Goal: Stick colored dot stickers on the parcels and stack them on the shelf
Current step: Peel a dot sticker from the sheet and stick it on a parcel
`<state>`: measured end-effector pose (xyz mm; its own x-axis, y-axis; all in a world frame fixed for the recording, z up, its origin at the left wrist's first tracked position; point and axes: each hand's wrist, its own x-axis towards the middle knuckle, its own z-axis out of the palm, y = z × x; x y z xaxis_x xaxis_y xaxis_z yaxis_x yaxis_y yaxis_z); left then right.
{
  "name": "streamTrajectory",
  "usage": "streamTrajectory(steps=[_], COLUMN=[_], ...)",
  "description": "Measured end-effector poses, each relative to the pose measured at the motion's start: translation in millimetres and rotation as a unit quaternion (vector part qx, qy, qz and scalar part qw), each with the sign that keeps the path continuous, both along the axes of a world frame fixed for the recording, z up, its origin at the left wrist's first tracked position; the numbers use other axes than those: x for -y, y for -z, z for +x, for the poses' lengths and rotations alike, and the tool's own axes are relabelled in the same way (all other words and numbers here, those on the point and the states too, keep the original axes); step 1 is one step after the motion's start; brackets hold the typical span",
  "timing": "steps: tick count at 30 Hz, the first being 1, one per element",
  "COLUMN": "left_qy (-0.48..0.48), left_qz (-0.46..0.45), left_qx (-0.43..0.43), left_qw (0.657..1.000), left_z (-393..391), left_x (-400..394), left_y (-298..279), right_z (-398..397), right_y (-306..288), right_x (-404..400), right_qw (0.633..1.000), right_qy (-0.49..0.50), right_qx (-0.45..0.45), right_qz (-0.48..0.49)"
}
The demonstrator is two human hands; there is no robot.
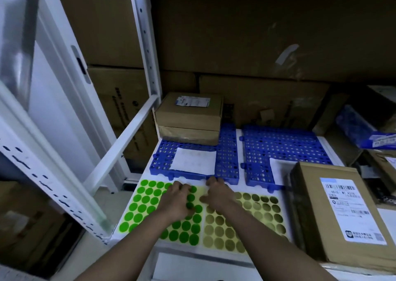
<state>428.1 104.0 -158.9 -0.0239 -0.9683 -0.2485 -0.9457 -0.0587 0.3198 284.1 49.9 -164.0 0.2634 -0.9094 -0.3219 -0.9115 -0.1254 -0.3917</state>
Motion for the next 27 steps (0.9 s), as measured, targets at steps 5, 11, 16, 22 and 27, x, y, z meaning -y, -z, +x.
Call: streamTrajectory(steps=[5, 11, 16, 22, 27], left_qy=[0.006, -0.001, 0.002, -0.006, -0.021], left_qz=[0.014, 0.013, -0.009, -0.020, -0.026], left_qx=[-0.003, -0.018, -0.018, -0.031, -0.075], left_qw=[1.000, 1.000, 1.000, 0.999, 0.997], left_z=[3.2, 4.7, 7.1, 8.7, 11.3], left_x=[3.7, 3.4, -0.2, -3.8, -4.4], left_y=[0.9, 2.9, 7.2, 8.9, 7.6], right_z=[12.0, 18.4, 16.0, 12.1, 8.0], right_y=[1.7, 3.7, 7.5, 2.4, 0.4], right_x=[1.8, -2.5, -5.7, -4.7, -5.7], right_qw=[0.999, 0.996, 0.979, 0.966, 0.974], right_qy=[0.034, 0.083, 0.123, 0.134, 0.063], right_qx=[-0.014, 0.027, 0.163, 0.218, 0.183], right_qz=[0.005, -0.011, 0.015, 0.041, 0.118])
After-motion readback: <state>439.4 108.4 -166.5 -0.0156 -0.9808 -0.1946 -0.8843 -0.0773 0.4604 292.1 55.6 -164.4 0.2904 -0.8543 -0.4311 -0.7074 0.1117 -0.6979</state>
